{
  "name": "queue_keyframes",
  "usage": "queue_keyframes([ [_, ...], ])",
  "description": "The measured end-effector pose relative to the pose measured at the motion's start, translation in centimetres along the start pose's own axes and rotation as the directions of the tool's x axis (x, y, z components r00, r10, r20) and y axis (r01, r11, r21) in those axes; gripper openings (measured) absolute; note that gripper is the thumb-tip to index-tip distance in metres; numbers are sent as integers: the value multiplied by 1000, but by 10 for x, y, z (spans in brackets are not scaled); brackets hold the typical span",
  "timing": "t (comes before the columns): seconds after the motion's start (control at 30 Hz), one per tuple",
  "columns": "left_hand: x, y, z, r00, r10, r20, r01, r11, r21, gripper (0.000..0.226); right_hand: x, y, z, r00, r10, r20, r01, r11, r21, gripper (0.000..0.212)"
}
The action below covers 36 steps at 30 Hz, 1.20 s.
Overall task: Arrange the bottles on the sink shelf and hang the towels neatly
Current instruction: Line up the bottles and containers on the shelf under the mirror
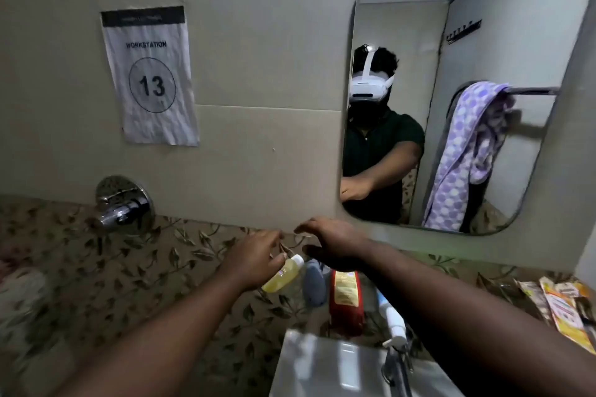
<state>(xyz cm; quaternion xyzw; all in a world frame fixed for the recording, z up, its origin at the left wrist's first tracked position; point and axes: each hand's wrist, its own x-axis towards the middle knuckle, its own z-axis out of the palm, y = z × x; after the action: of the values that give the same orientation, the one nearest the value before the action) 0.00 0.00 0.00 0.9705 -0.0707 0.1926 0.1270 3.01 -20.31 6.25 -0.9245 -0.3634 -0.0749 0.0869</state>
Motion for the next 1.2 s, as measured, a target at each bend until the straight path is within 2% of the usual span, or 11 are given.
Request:
queue_keyframes([
  [0.17, -17, -14, 33, 963, -235, 135, 244, 968, -56, 66, 8, -9, 25, 998, 4, 59, -4, 1000, -6, 42],
  [0.27, -21, -18, 39, 931, -315, 183, 346, 922, -173, 44, 14, -12, 32, 997, 12, 71, -11, 1000, -18, 42],
  [0.33, -23, -19, 41, 916, -338, 218, 382, 901, -207, 41, 17, -12, 38, 997, 22, 79, -21, 1000, -17, 43],
  [0.7, -9, -19, 23, 956, -277, 92, 292, 910, -294, 25, 33, -11, 53, 994, 69, 86, -79, 990, 117, 51],
  [0.87, 10, -19, 11, 967, -252, 32, 248, 910, -333, 17, 39, -7, 61, 988, 152, 10, -150, 965, 215, 45],
  [1.0, 24, -13, 13, 963, -269, -16, 233, 862, -450, 15, 42, 1, 63, 967, 251, -50, -219, 912, 347, 32],
  [1.2, 35, -10, 27, 963, -268, -33, 205, 803, -559, 17, 35, 10, 69, 948, 315, -33, -265, 846, 462, 33],
])
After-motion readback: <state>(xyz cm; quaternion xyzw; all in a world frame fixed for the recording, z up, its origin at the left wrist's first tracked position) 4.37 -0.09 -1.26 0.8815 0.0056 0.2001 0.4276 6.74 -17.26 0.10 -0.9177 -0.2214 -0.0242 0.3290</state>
